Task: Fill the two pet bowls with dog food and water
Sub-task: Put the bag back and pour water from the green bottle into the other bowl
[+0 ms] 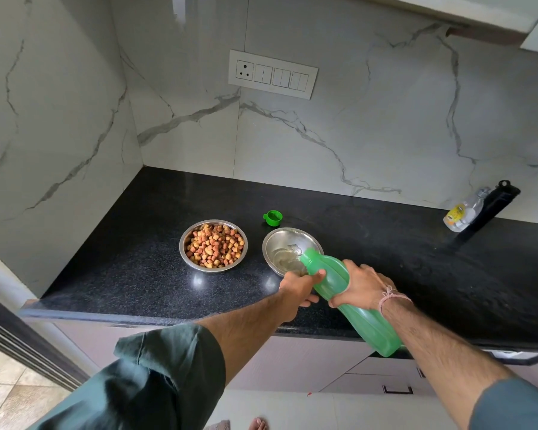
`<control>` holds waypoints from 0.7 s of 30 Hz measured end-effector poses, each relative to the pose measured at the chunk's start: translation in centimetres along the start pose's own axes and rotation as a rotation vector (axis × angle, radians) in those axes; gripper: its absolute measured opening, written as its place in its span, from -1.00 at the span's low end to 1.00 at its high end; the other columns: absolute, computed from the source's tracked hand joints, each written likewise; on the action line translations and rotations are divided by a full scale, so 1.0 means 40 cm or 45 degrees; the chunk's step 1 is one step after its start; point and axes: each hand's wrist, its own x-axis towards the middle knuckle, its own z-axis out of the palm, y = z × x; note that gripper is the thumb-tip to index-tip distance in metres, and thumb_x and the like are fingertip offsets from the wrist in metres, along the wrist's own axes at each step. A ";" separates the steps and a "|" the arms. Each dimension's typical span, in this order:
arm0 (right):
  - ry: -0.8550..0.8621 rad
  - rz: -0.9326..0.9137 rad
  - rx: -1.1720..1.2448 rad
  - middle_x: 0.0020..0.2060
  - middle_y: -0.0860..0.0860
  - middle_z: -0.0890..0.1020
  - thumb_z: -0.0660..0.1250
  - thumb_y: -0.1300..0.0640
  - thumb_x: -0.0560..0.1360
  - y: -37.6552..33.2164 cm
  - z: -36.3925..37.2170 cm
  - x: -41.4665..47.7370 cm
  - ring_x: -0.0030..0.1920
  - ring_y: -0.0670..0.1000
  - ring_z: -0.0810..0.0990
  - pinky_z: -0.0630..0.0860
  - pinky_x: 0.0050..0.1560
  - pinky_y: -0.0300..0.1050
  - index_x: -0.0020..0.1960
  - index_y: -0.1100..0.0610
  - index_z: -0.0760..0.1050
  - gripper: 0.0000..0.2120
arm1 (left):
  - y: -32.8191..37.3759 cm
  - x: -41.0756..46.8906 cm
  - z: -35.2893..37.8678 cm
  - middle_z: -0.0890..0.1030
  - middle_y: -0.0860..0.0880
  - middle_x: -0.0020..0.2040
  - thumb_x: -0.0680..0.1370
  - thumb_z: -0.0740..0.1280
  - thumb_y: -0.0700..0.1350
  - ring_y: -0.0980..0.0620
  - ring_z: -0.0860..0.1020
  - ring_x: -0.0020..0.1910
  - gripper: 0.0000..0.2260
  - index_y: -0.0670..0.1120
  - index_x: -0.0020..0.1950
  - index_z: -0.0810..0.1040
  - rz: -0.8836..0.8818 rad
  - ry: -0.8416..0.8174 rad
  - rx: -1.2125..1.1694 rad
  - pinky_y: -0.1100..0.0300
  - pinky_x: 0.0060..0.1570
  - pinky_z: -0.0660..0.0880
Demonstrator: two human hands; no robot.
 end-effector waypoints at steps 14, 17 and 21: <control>-0.002 0.003 -0.010 0.12 0.00 0.50 0.50 -0.41 0.04 -0.001 -0.021 -0.001 0.03 0.06 0.58 0.59 0.04 0.00 0.40 -0.14 0.31 0.00 | 0.014 -0.008 0.002 0.73 -0.06 0.08 0.56 0.43 0.18 0.02 0.71 -0.13 -0.55 -0.10 0.30 0.59 0.003 0.011 0.026 0.14 -0.07 0.63; 0.000 0.009 -0.005 0.12 0.00 0.50 0.49 -0.42 0.01 -0.001 -0.023 -0.001 0.03 0.06 0.58 0.60 0.05 0.02 0.40 -0.14 0.31 0.02 | 0.021 -0.008 0.000 0.73 -0.05 0.08 0.56 0.43 0.17 0.02 0.71 -0.13 -0.56 -0.10 0.30 0.58 0.002 0.011 0.029 0.15 -0.07 0.62; -0.007 0.006 -0.001 0.11 0.00 0.50 0.49 -0.42 0.02 -0.004 -0.029 0.001 0.02 0.06 0.58 0.60 0.07 0.02 0.38 -0.15 0.32 -0.01 | 0.026 -0.009 -0.002 0.73 -0.06 0.07 0.56 0.44 0.18 0.03 0.70 -0.15 -0.55 -0.10 0.30 0.58 -0.005 0.015 0.027 0.16 -0.11 0.61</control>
